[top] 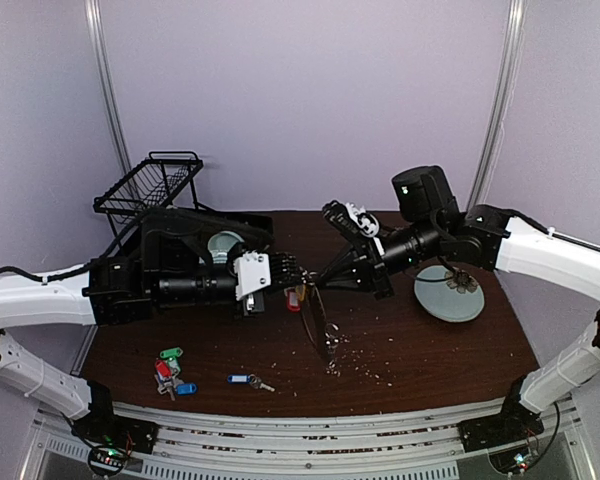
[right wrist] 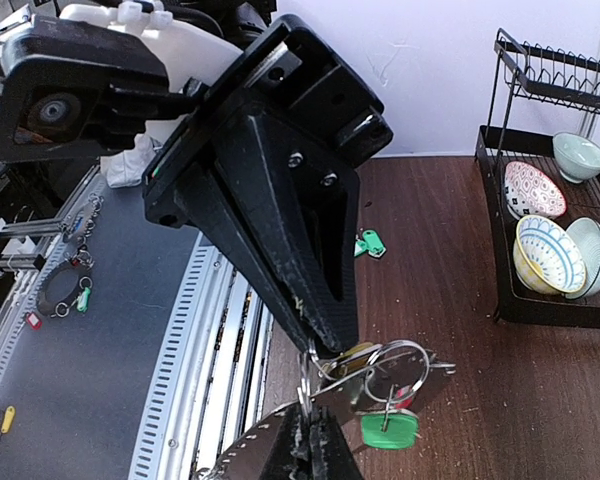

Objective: Put the keys on the keyring

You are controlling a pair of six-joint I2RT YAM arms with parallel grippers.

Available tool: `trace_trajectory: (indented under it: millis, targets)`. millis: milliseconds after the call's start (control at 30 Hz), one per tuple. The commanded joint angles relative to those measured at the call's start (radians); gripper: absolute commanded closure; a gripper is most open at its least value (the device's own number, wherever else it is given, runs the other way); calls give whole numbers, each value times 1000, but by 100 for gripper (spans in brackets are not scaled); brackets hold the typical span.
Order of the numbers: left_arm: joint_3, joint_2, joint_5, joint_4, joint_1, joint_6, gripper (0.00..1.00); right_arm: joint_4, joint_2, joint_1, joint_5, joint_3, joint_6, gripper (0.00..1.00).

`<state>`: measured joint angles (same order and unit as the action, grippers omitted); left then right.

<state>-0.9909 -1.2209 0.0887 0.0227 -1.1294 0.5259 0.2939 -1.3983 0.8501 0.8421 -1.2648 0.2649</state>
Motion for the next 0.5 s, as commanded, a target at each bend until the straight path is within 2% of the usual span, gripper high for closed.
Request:
trace_trajectory:
  millis: [0, 467]
  targets:
    - [7, 14, -31, -58, -1, 4, 100, -7, 1, -6, 26, -4, -2, 100]
    - [10, 18, -22, -64, 0, 1, 100, 11, -13, -6, -27, -8, -7, 100]
